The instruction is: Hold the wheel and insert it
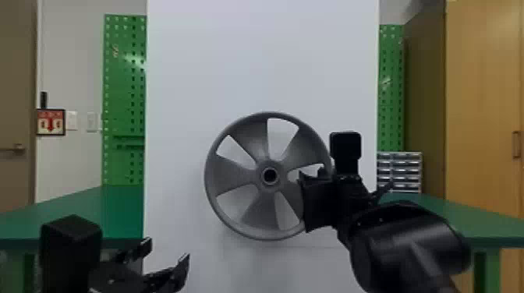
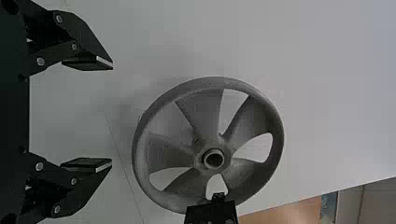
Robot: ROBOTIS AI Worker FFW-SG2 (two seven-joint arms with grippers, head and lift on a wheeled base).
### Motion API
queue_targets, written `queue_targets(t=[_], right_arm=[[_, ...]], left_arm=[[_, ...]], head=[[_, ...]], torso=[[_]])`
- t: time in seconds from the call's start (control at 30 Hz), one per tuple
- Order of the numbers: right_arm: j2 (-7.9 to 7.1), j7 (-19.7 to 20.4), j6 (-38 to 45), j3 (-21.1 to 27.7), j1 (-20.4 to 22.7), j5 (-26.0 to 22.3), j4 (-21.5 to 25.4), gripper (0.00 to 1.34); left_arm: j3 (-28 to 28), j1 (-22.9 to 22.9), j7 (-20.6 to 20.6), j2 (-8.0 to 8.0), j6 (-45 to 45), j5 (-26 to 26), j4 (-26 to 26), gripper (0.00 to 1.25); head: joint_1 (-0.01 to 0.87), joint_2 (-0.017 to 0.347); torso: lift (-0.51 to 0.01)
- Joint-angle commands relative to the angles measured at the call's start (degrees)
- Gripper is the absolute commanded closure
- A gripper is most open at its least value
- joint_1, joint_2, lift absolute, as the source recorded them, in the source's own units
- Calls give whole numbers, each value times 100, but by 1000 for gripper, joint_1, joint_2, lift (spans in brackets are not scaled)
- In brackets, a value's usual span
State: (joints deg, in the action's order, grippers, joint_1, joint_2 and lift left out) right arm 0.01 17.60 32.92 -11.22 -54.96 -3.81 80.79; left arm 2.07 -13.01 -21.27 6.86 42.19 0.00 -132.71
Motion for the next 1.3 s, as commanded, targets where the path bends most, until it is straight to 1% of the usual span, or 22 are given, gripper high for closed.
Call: queue_targets(t=[0.0, 0.57, 0.6, 0.63, 0.67, 0.73, 0.77, 0.83, 0.87, 0.97, 1.0, 1.27], right_arm=[[4, 129, -23, -12, 20, -6, -29, 1167], [4, 173, -58, 15, 38, -41, -11, 1167], [4, 200, -75, 23, 38, -76, -11, 1150], [4, 209, -102, 23, 55, -85, -11, 1110], [4, 226, -146, 32, 64, -112, -11, 1026], [4, 235, -155, 32, 64, -120, -11, 802], [4, 235, -155, 32, 64, -120, -11, 659], [4, 235, -155, 32, 73, -120, -11, 473], [4, 235, -155, 32, 73, -120, -11, 341], [4, 235, -163, 32, 73, -129, -11, 15], [4, 235, -163, 32, 73, -129, -11, -2], [4, 226, -278, -12, 73, -164, -29, -2]], left_arm=[[-5, 0, 0, 0, 0, 0, 0, 509], [-5, 9, 0, 0, 0, 9, 0, 509], [-5, 9, 0, 0, 0, 9, 0, 509], [-14, 9, 0, 0, 0, 9, 0, 509], [-14, 9, 0, 0, 0, 9, 0, 509], [-14, 9, 0, 0, 0, 18, 0, 509], [-14, 9, 0, 0, 0, 18, 0, 509], [-14, 9, 0, 0, 0, 18, 0, 509], [-14, 9, 0, 0, 0, 18, 0, 509], [-14, 9, 0, 0, 0, 18, 0, 509], [-14, 9, 0, 0, 0, 18, 0, 509], [4, 0, 0, 0, 0, 0, 0, 509]], head=[[0, 0], [0, 0], [0, 0], [0, 0], [0, 0], [0, 0], [0, 0], [0, 0], [0, 0], [0, 0], [0, 0], [0, 0]], torso=[[-499], [-499], [-499], [-499], [-499], [-499], [-499], [-499], [-499], [-499], [-499], [-499]])
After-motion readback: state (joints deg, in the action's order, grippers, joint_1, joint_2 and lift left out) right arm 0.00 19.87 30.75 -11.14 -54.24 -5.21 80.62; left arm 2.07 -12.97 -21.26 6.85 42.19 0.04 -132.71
